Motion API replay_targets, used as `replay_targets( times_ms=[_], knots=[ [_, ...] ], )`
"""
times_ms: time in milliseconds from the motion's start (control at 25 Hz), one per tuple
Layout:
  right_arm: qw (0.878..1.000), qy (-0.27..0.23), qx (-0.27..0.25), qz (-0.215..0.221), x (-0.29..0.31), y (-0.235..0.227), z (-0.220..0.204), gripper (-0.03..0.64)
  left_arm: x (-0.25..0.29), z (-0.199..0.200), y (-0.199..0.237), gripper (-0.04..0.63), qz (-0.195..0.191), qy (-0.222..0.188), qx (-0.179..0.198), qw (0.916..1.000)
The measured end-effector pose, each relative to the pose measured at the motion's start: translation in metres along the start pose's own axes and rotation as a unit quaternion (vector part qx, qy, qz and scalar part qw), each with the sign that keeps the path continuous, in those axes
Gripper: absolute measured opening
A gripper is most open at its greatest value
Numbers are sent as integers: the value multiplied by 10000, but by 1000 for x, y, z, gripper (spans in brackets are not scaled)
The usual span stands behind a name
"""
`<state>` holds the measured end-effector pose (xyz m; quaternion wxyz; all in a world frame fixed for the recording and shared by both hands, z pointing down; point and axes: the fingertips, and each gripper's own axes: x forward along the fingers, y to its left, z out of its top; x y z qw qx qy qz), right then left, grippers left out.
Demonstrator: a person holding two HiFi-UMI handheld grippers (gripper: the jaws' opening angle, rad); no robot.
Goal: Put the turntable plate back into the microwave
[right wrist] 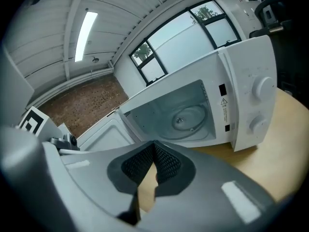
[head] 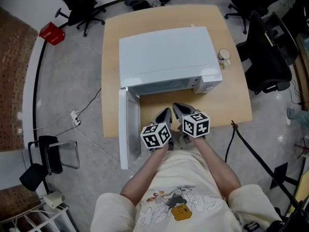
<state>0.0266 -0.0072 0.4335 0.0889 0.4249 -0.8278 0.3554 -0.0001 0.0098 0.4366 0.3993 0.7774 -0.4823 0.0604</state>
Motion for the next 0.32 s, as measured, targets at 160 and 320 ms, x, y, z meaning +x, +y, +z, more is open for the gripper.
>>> replay_targets(
  times_ms=[160, 320],
  knots=[
    [9999, 50, -20, -140, -3, 0, -9, 6, -5, -4, 2, 0, 23, 0, 84, 10000],
    [9997, 96, -53, -230, -3, 0, -12, 6, -7, -1, 4, 0, 66, -15, 170, 9998]
  ],
)
